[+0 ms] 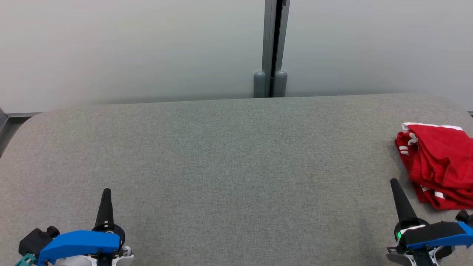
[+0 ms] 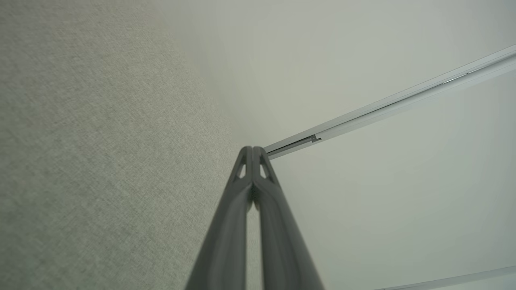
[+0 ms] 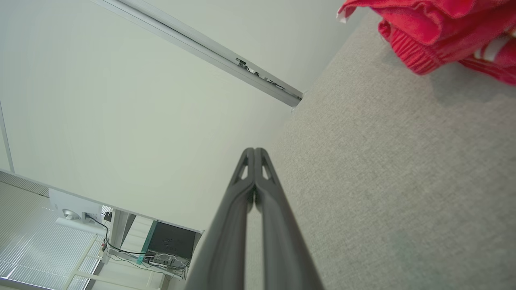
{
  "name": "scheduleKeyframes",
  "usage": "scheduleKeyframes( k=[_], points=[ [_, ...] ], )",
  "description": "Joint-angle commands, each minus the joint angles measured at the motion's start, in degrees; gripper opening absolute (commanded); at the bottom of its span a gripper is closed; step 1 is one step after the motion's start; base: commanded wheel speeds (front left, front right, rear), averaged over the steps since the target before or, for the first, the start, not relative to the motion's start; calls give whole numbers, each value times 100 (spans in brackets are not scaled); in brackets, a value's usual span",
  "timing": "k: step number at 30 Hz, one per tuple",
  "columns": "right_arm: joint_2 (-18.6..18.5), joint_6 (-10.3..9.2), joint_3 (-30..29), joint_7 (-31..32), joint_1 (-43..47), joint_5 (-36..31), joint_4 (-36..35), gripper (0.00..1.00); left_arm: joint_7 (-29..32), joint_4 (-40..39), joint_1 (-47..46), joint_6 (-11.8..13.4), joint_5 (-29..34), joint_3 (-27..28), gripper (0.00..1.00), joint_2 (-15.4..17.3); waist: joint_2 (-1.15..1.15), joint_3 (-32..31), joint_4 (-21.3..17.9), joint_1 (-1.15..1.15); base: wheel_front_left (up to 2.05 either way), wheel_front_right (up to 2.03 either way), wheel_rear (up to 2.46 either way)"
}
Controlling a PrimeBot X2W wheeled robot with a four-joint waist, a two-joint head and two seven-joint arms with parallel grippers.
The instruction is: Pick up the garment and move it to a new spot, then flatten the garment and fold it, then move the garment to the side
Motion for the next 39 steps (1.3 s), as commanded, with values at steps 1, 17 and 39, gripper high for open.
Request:
scheduleKeyframes(
  k=[1,17,39],
  points=[
    [11,2,-19,35,-164,196,-32,0,46,-91,-150,-36,-166,55,0,15,0,1,1,-1,0,0,0],
    [41,2,-38,155,-207,1044,7,0,281,-196,-189,-44,-984,145,0,-18,0,9,7,-1,0,0,0],
    [75,2,-59,299,-262,2085,63,0,553,-326,-248,-57,-1980,279,0,-62,0,21,17,-1,0,0,0]
  ],
)
